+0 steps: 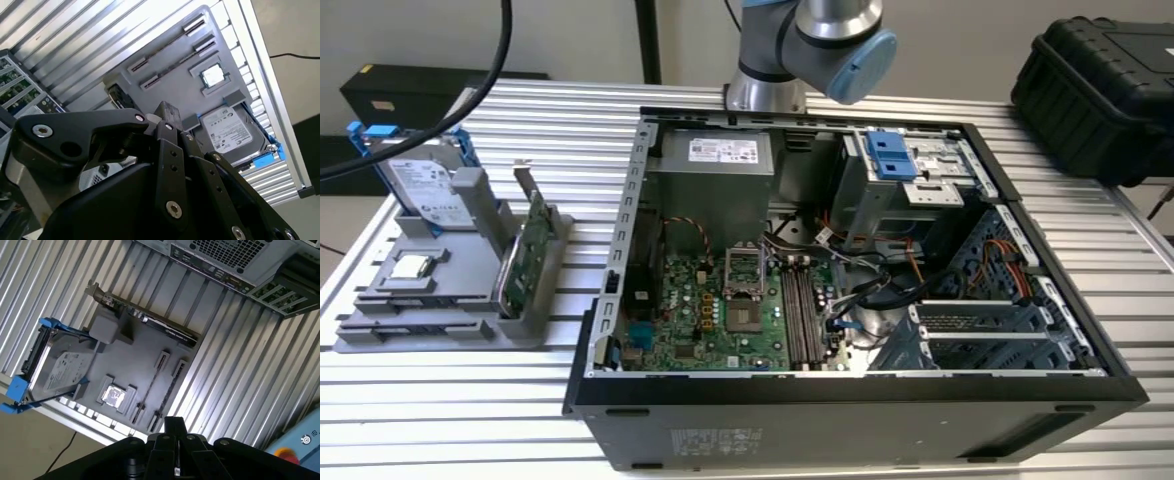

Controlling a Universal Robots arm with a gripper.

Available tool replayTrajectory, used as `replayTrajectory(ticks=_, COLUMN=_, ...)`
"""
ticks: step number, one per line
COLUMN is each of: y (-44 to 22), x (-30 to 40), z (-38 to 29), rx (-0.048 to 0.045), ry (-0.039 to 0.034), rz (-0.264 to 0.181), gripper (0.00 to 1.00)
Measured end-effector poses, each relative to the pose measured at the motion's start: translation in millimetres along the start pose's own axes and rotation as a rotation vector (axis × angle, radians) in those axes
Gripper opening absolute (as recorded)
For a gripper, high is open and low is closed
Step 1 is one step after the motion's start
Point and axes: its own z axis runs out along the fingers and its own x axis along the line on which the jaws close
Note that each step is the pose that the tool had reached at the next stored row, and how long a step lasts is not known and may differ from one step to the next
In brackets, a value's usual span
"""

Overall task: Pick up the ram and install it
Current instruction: 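Pick up the ram and move it above insertion slot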

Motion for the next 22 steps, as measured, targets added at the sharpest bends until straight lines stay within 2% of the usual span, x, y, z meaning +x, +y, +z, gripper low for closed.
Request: replayTrajectory(ticks=22, y=0.0, x=0.0, z=-0.6, rx=0.0002, ry=-0.0053, rz=0.095, gripper=0.00)
